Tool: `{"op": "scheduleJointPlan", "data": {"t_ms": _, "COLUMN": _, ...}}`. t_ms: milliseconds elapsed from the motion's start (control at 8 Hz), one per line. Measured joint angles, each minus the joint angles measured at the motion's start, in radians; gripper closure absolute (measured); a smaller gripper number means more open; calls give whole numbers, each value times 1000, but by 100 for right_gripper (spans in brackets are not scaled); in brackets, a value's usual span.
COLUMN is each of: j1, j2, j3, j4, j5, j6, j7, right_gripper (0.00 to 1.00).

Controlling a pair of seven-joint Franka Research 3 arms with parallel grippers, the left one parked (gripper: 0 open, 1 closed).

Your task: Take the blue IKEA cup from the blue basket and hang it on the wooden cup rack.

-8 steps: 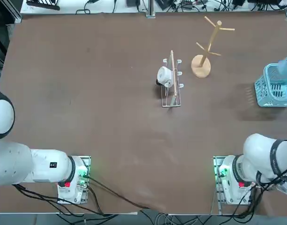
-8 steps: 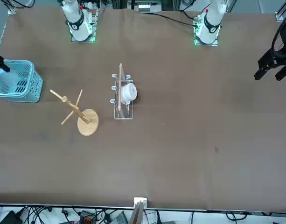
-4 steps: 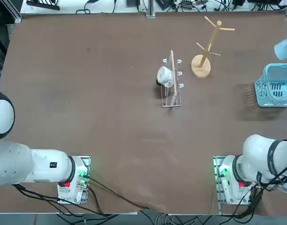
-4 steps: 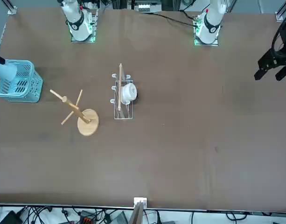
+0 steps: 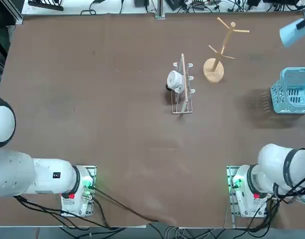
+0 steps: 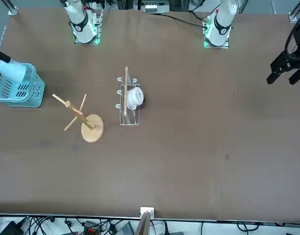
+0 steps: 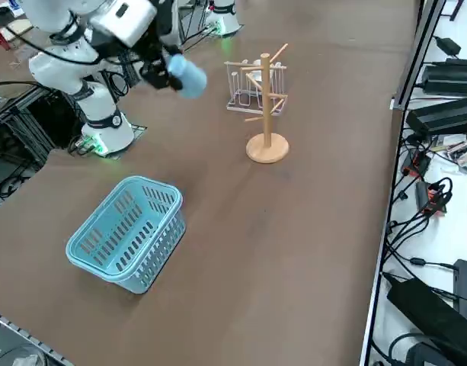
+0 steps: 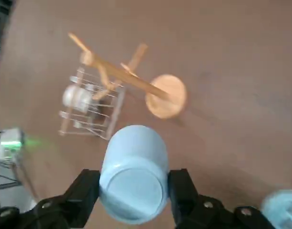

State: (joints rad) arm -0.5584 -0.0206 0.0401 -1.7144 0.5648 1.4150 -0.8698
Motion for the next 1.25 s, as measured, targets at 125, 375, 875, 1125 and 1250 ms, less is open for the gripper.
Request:
{"op": "scheduleJointPlan", "data": {"t_ms": 125, "j1": 22, "j2": 1, "j3": 0, "j4": 1, "j5": 39, "j6": -9, "j7": -1, "right_gripper": 18}}
{"op": "scheduleJointPlan", "data": {"t_ms": 375, "j1": 77, "j2": 15, "j3": 1, "j4": 1, "j5": 100, "j6": -6, "j7": -1, "right_gripper": 18}}
{"op": "scheduleJointPlan", "data": {"t_ms": 875, "j1": 172, "j2": 128, "j3": 2, "j4": 2, "j5": 148, "j6": 99, "j7": -7, "right_gripper": 18}}
{"op": "scheduleJointPlan", "data": {"t_ms": 1125, "j1": 204, "j2": 159, "j3": 2, "j4": 2, "j5": 150, "j6": 142, "j7": -10, "right_gripper": 18}}
{"op": "scheduleJointPlan", "data": {"t_ms": 1250, "j1": 220, "j2": 162, "j3": 2, "j4": 2, "j5": 152, "j6": 160, "j7": -10, "right_gripper": 18}}
